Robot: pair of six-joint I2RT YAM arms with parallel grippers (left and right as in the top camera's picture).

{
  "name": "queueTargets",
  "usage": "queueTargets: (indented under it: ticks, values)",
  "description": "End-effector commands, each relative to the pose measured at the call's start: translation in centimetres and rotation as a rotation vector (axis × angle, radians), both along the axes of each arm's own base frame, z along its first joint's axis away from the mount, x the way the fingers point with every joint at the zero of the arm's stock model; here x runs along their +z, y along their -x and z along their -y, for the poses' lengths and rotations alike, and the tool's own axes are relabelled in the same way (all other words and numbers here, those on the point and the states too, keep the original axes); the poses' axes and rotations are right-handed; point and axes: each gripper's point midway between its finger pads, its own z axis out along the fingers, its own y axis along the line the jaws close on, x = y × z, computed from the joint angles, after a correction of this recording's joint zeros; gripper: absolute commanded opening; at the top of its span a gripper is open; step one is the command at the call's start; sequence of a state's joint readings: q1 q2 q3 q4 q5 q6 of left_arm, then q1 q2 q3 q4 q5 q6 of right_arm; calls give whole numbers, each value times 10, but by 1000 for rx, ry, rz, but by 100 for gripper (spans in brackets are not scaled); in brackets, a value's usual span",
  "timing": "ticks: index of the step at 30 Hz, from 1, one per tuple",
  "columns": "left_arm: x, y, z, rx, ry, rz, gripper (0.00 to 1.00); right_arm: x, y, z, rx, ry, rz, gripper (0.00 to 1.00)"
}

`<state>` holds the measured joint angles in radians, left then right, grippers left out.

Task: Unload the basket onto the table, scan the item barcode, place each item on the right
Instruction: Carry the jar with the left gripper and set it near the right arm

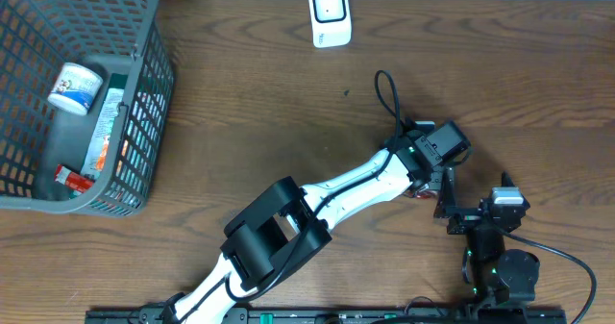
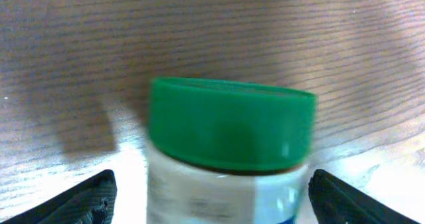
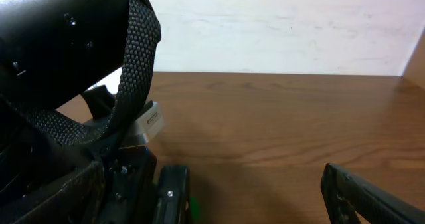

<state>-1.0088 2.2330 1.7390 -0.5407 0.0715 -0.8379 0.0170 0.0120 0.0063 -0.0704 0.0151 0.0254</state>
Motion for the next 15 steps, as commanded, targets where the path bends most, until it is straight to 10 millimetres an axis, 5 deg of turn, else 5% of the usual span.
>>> queueTargets:
  ticks: [1,15]
  values:
    - [-7,-3,-4,-3,-22,7,94,0,0,2,-5,11,0,99]
    - [7,-8,4,-141,-20,91,95,0,0,2,-4,11,0,99]
